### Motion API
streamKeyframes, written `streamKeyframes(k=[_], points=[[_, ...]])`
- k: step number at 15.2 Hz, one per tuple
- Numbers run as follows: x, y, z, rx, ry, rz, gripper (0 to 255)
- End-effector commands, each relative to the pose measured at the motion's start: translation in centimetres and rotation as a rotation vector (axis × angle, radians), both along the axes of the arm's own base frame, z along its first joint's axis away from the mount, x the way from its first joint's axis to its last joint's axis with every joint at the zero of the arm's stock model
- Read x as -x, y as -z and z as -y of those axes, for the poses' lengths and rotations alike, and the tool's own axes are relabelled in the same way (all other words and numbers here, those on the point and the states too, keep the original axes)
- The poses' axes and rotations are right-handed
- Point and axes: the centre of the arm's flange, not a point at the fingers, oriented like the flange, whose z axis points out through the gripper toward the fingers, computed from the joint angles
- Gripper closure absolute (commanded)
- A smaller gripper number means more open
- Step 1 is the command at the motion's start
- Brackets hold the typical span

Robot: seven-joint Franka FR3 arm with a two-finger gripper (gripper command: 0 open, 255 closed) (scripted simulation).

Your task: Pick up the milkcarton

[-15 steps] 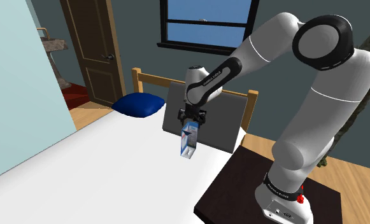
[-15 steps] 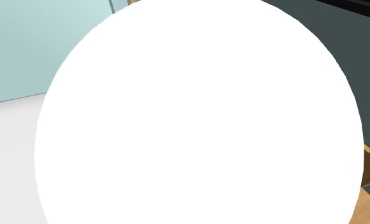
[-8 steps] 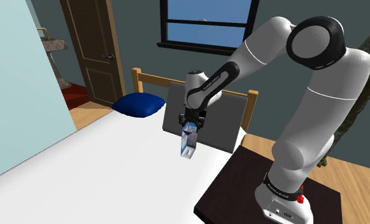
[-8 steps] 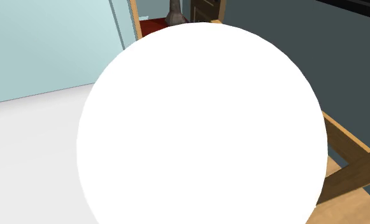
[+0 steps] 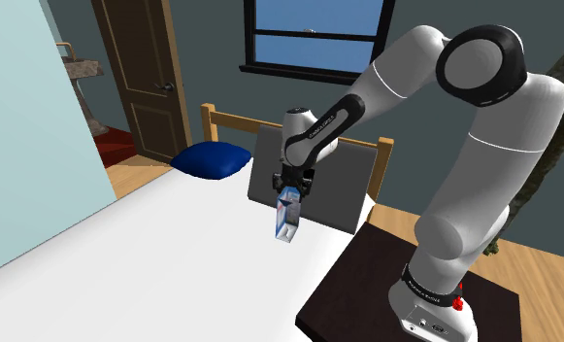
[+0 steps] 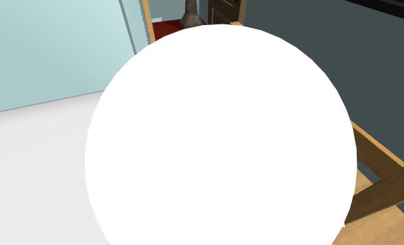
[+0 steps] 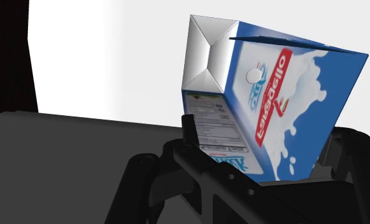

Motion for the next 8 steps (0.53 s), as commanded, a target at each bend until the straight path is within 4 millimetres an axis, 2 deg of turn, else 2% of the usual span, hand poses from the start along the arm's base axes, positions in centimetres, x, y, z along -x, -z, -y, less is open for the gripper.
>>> streamKeyframes(k=[1, 8], points=[[0.0, -0.4, 0.0, -0.001, -0.001, -0.002, 255], [0.0, -4.1, 0.0, -0.001, -0.001, -0.002, 255]])
